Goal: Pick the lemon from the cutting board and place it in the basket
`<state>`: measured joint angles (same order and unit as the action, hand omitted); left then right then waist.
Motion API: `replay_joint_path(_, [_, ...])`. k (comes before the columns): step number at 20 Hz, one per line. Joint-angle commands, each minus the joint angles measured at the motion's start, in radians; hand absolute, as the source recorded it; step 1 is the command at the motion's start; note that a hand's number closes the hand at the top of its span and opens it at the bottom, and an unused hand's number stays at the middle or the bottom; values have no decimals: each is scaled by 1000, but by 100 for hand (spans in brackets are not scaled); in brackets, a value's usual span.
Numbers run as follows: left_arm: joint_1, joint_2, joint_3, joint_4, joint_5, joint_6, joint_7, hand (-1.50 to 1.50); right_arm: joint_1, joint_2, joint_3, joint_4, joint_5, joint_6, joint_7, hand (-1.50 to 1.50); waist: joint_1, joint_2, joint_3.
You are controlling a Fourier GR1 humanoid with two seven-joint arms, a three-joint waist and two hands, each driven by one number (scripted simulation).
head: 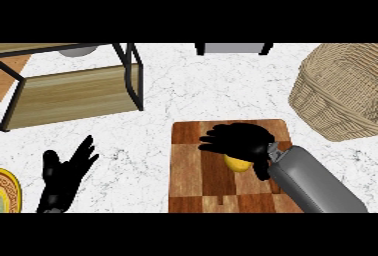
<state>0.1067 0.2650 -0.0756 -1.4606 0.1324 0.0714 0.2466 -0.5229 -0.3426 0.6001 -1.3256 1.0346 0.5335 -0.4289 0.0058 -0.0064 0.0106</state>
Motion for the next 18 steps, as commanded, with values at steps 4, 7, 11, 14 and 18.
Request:
replay_joint_path(4, [19, 12, 24, 39, 12, -39, 43, 0, 4, 41, -20, 140, 67, -105, -55, -150, 4, 9, -10])
replay_joint_path(7, [-39, 8, 46, 99, 21, -50, 48, 0, 17, 37, 11, 124, 104, -128, -87, 150, -2, 9, -11])
replay_joint_path(11, [-3, 0, 29, 48, -15, -32, 49, 0, -19, 30, -3, 129, 145, -220, -157, 150, 3, 8, -10])
replay_joint_path(14, [37, -15, 34, 79, -26, -36, -19, 0, 0, 30, -10, 199, 181, -320, -189, 150, 5, 9, -10])
replay_joint_path(18, [73, -17, 25, 42, -19, -47, -3, 0, 132, -85, -46, 78, 155, -310, -204, 150, -19, 4, -10])
